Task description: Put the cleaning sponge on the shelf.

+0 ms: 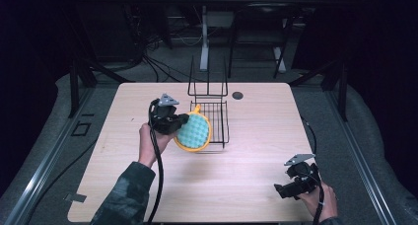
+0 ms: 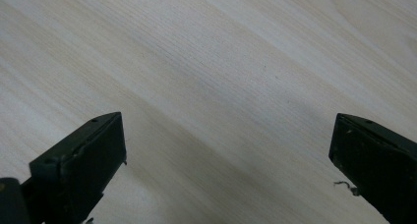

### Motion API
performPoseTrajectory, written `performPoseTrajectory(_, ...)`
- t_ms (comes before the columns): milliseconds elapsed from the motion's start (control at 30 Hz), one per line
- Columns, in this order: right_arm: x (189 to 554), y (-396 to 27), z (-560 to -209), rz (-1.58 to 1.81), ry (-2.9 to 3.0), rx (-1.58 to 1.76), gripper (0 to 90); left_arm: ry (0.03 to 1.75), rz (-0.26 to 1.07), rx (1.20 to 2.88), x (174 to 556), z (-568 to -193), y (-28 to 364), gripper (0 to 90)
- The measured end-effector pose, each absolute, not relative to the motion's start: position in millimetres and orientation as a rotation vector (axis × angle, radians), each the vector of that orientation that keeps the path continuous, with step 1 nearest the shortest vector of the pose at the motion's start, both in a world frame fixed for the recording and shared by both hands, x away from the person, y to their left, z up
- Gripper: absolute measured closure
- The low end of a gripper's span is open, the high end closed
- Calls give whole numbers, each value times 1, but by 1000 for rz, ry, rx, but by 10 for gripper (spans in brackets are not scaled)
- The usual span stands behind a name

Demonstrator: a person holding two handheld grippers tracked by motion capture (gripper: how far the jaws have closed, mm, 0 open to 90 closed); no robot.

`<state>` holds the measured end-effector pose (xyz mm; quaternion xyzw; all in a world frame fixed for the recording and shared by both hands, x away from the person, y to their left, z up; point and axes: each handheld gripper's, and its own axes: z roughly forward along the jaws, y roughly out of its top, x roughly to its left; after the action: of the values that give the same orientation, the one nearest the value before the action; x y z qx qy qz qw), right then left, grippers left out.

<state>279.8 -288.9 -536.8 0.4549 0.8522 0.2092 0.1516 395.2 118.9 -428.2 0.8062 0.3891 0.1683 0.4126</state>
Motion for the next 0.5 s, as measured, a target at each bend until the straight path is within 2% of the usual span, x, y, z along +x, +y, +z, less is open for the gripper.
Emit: performPoseTrajectory(500,280,-288,-538,601,2447,1304,3,1007,442,1985,408,-437,109,880)
